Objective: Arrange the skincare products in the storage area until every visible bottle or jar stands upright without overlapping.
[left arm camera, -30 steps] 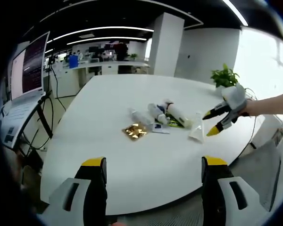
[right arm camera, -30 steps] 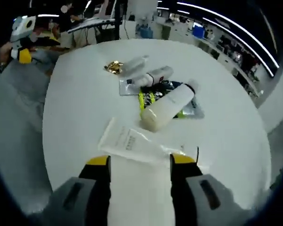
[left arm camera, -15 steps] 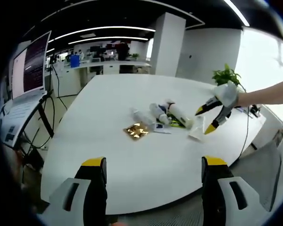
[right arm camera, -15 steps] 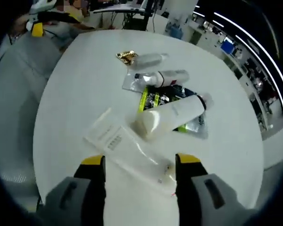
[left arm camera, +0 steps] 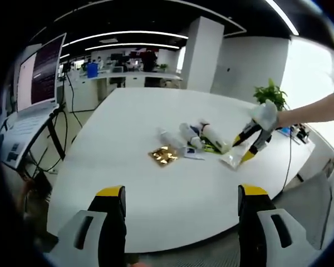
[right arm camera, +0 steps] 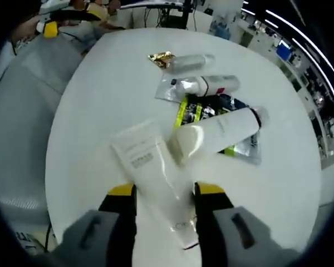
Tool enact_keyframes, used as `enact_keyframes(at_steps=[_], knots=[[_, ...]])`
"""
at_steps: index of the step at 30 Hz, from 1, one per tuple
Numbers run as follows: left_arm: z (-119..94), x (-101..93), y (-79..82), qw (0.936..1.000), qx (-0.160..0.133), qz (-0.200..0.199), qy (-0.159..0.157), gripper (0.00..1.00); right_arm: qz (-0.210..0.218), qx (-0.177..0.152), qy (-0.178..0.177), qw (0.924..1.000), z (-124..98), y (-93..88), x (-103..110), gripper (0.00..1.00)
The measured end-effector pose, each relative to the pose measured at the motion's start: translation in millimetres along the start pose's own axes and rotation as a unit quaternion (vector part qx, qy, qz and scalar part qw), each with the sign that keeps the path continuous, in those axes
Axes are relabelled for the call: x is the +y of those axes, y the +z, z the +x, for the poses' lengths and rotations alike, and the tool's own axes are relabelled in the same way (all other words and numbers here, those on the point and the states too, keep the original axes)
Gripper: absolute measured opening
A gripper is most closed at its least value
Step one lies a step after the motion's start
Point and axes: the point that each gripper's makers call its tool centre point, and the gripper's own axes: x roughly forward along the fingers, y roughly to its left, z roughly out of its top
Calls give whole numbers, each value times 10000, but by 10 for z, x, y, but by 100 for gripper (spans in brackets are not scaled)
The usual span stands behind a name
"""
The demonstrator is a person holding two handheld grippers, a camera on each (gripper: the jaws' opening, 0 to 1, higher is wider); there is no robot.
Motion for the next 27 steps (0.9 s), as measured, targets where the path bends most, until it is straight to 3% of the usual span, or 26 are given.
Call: enact_keyframes(at_steps=[2, 4, 27], knots=[[0, 6, -4, 10000, 4, 20, 22, 80, 426, 59, 23, 9991, 15, -14, -20, 42], [-1, 20, -12, 9999, 11, 87, 68, 80, 563, 83, 99, 9983, 27, -20, -21, 43], [17, 97, -72, 9995, 164, 27, 266, 78, -59, 93, 176, 9998, 29, -51, 51, 34]])
